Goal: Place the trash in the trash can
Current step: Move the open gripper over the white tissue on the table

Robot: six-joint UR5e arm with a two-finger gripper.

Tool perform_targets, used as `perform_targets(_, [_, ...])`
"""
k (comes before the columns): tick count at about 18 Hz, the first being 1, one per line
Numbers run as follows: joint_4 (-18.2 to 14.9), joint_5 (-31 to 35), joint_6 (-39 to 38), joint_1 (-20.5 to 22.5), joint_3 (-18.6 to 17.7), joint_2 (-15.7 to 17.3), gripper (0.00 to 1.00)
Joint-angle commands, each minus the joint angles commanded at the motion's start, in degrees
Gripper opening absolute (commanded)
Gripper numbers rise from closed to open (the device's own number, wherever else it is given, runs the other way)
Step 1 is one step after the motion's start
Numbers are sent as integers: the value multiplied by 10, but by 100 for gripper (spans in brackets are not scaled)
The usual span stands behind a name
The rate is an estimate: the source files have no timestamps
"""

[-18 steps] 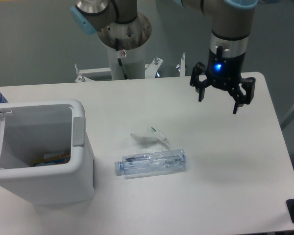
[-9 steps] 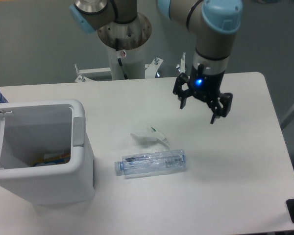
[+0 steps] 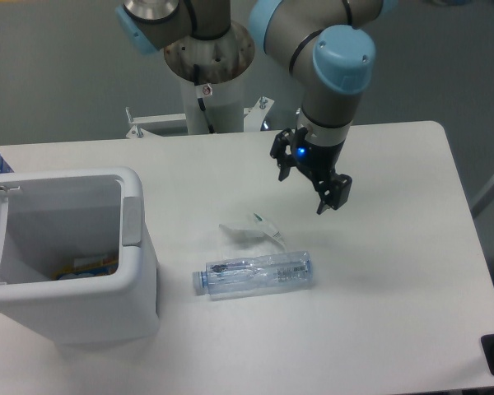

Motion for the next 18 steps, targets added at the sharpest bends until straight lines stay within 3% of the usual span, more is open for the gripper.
perform_targets(18, [2, -2, 1, -6, -10, -6, 100])
